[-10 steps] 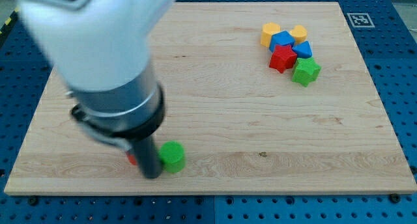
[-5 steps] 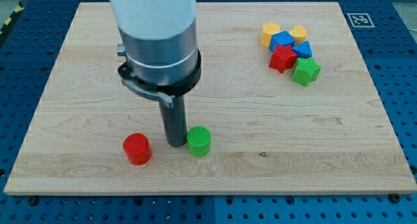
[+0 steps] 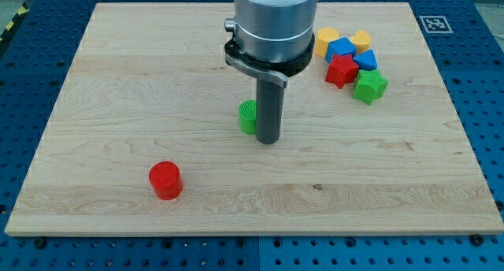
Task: Move the green circle closer to yellow hexagon
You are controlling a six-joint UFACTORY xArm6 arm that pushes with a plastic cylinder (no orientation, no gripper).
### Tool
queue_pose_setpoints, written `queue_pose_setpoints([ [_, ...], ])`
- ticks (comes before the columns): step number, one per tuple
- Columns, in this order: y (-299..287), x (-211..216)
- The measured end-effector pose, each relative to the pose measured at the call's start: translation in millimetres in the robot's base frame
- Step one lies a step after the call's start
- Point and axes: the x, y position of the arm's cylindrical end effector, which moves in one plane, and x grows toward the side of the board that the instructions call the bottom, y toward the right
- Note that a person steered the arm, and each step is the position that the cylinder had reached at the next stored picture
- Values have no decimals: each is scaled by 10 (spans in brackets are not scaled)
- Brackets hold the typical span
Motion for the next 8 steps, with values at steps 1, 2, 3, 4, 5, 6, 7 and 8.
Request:
queue_pose_setpoints([
  [1,-31,291],
  [2,-133,-225],
  [3,-171,-614],
  [4,-175,-176],
  [5,-537,-244],
  [6,-964,-890],
  [7,-964,-1347],
  [8,-961,-1169],
])
